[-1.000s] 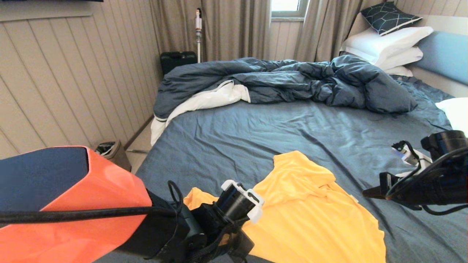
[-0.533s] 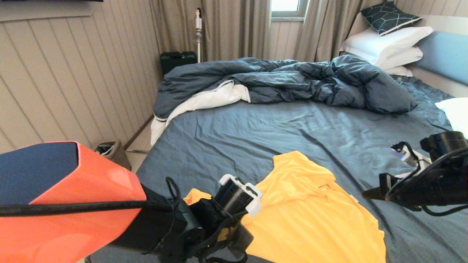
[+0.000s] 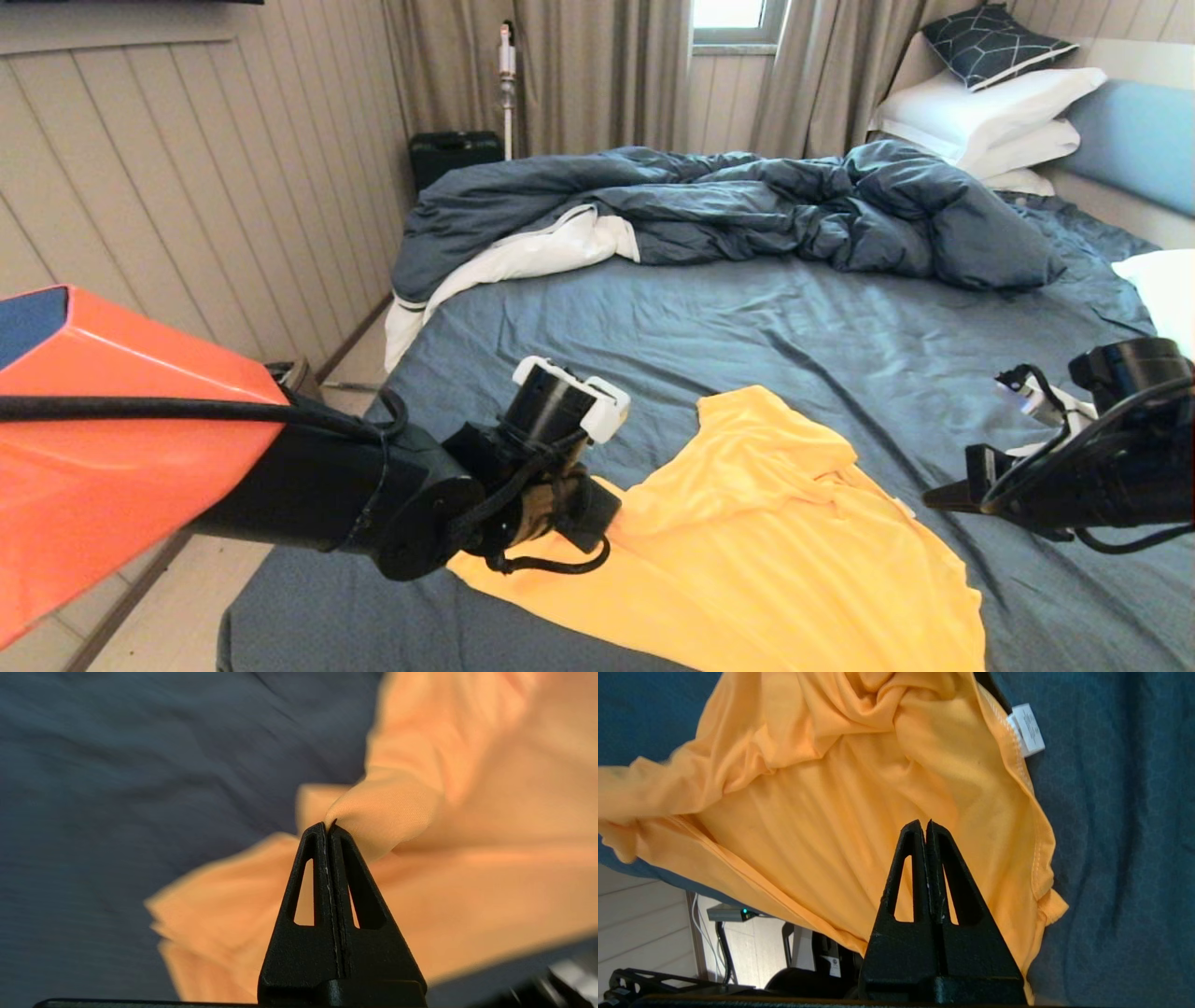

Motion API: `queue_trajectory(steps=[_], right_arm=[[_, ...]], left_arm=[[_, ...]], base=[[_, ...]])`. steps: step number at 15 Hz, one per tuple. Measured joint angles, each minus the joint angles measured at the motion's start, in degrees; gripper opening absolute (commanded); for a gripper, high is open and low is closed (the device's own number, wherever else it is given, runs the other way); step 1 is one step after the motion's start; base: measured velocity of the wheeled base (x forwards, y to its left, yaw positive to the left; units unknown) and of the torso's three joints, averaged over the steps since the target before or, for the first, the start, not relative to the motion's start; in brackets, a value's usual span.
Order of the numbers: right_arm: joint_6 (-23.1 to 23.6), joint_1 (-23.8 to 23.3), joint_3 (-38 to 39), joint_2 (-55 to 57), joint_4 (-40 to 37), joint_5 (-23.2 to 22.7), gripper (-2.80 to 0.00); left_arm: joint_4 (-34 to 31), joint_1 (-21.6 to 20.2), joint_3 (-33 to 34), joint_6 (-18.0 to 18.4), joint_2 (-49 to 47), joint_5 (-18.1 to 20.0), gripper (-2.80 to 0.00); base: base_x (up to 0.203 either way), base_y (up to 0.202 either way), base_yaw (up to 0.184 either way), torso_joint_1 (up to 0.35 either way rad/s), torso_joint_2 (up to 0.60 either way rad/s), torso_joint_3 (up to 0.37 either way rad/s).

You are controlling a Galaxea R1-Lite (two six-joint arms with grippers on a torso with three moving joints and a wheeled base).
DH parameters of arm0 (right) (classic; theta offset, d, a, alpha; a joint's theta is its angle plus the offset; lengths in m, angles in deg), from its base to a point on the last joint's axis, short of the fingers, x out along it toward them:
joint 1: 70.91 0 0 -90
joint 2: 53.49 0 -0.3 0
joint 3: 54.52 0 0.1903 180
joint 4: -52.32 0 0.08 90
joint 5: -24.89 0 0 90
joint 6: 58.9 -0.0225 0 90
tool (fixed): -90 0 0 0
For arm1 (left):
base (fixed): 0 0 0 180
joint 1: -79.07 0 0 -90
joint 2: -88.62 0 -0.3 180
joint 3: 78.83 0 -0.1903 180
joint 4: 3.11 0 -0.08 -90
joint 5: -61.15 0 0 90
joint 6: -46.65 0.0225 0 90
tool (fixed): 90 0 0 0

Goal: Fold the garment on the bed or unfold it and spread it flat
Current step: Unford the yellow T-shirt

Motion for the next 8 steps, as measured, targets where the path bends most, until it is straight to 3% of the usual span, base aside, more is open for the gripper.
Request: queue_trajectory(steps=[4, 8], right_arm=[[0.0, 0.11, 0.36, 0.05, 0.0, 0.0, -2.8], [0.09, 0.11, 0.38, 0.17, 0.07, 0.07, -2.8]], left_arm=[[-0.07, -8.17, -8.62, 4.57, -2.46, 0.11, -2.8], [-0.08, -12.75, -17.4, 7.76, -9.1, 0.23, -2.8]], base=[[0.0, 0.0, 0.0, 0.0, 0.0, 0.0], [0.0, 0.0, 0.0, 0.0, 0.0, 0.0]])
